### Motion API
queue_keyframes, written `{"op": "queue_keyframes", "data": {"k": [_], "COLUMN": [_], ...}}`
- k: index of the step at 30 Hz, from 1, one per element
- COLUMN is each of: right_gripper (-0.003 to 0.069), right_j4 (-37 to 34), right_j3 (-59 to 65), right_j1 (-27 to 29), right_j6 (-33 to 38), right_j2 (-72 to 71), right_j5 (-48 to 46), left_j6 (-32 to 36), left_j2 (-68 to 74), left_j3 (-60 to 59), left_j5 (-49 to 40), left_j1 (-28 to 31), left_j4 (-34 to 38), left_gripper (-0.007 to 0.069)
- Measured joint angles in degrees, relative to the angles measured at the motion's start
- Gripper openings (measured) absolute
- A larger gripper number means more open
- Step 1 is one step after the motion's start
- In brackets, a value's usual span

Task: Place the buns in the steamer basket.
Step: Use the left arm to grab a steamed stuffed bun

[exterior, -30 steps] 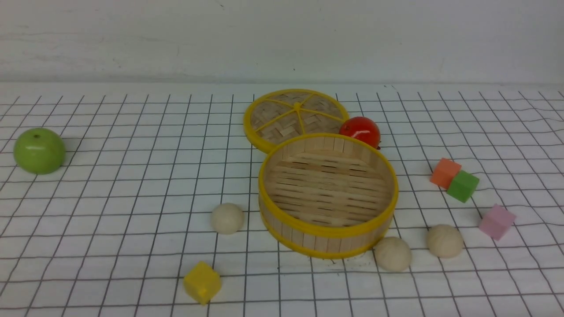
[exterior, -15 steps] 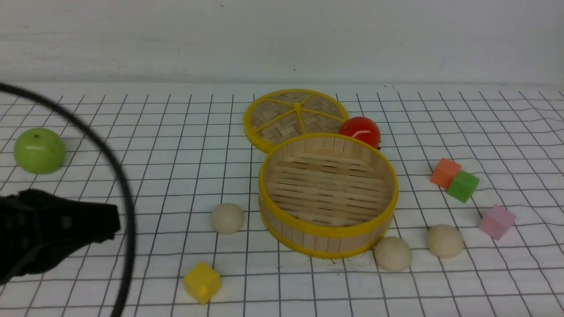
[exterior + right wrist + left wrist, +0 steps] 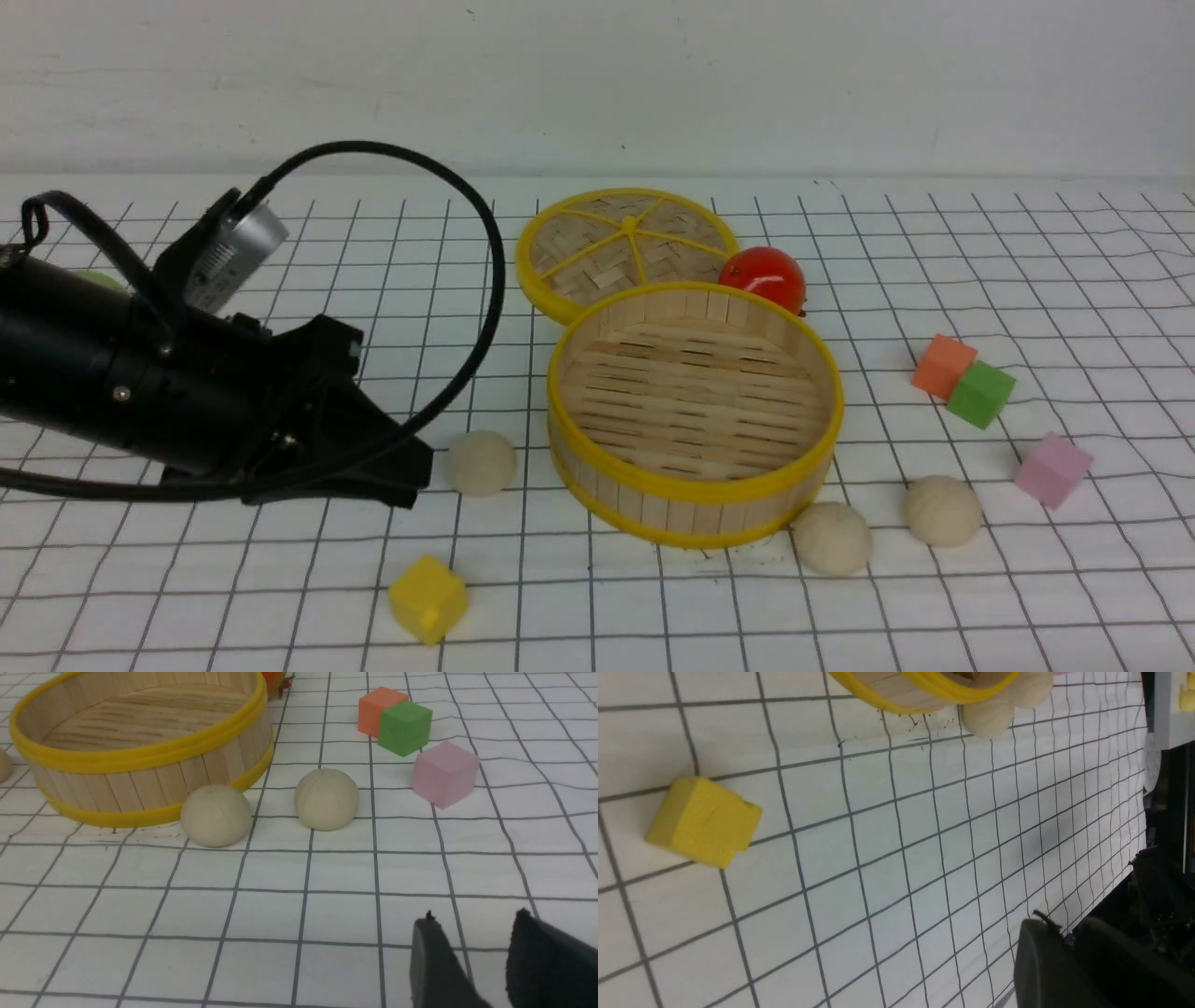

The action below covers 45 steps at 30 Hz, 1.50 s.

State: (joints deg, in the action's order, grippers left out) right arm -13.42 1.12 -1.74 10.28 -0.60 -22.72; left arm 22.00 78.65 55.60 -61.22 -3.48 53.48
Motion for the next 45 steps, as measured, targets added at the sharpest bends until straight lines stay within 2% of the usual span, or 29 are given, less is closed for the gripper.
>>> {"op": "queue_keyframes", "data": {"k": [3,7,10,11,12,15,17,18,19,21,22,25,30,33,35,36,37,39,42,45], "right_gripper": [0.0239,0.0239,0.0239,0.0239,0.0239,0.0239,0.0239,0.0239,0.0239,0.0239,0.0239,0.0239,0.0239,0.0239,0.0239,0.0239,0.0239,0.0239,0.0239,0.0239], "right_j4": [0.0,0.0,-0.04,-0.04,-0.04,-0.04,-0.04,-0.04,-0.04,-0.04,-0.04,-0.04,-0.04,-0.04,-0.04,-0.04,-0.04,-0.04,-0.04,-0.04], "right_j3": [0.0,0.0,0.0,0.0,0.0,0.0,0.0,0.0,0.0,0.0,0.0,0.0,0.0,0.0,0.0,0.0,0.0,0.0,0.0,0.0], "right_j1": [0.0,0.0,0.0,0.0,0.0,0.0,0.0,0.0,0.0,0.0,0.0,0.0,0.0,0.0,0.0,0.0,0.0,0.0,0.0,0.0], "right_j6": [0.0,0.0,0.0,0.0,0.0,0.0,0.0,0.0,0.0,0.0,0.0,0.0,0.0,0.0,0.0,0.0,0.0,0.0,0.0,0.0], "right_j2": [0.0,0.0,0.0,0.0,0.0,0.0,0.0,0.0,0.0,0.0,0.0,0.0,0.0,0.0,0.0,0.0,0.0,0.0,0.0,0.0], "right_j5": [0.0,0.0,0.0,0.0,0.0,0.0,0.0,0.0,0.0,0.0,0.0,0.0,0.0,0.0,0.0,0.0,0.0,0.0,0.0,0.0], "left_j6": [3.67,11.79,12.95,12.57,11.77,6.6,0.87,0.22,-4.69,-12.76,-16.91,-24.67,-28.16,-28.37,-28.26,-28.11,-28.11,-28.11,-28.11,-27.86], "left_j2": [0.31,0.31,0.31,0.31,0.31,0.51,1.54,1.68,3.27,7.04,9.57,15.61,22.07,24.98,26.39,27.71,27.84,29.81,31.87,33.63], "left_j3": [0.06,0.25,0.7,1.45,2.12,4.44,6.53,6.76,8.38,10.82,12.69,16.41,20.92,24.28,26.21,27.96,27.96,30.08,31.48,31.84], "left_j5": [0.4,2.45,5.5,8.41,10.44,14.25,14.4,14.4,13.97,12.74,11.77,9.99,8.82,8.85,8.85,8.85,8.85,9.09,9.2,9.38], "left_j1": [0.0,0.0,-0.05,-0.63,-1.52,-7.16,-12.91,-13.46,-17.08,-20.23,-20.95,-20.98,-20.92,-20.92,-20.92,-20.92,-20.92,-20.92,-20.92,-20.92], "left_j4": [0.19,0.02,-2.39,-6.45,-9.56,-18.84,-25.15,-25.84,-30.26,-37.09,-41.93,-49.62,-53.12,-53.48,-53.48,-53.48,-53.48,-53.48,-52.99,-52.68], "left_gripper": [0.0106,0.0106,0.0069,0.0007,-0.0014,-0.0013,-0.0013,-0.0013,-0.0013,-0.0013,-0.0013,-0.0013,-0.0012,0.0026,0.0079,0.013,0.013,0.023,0.0295,0.0327]}}
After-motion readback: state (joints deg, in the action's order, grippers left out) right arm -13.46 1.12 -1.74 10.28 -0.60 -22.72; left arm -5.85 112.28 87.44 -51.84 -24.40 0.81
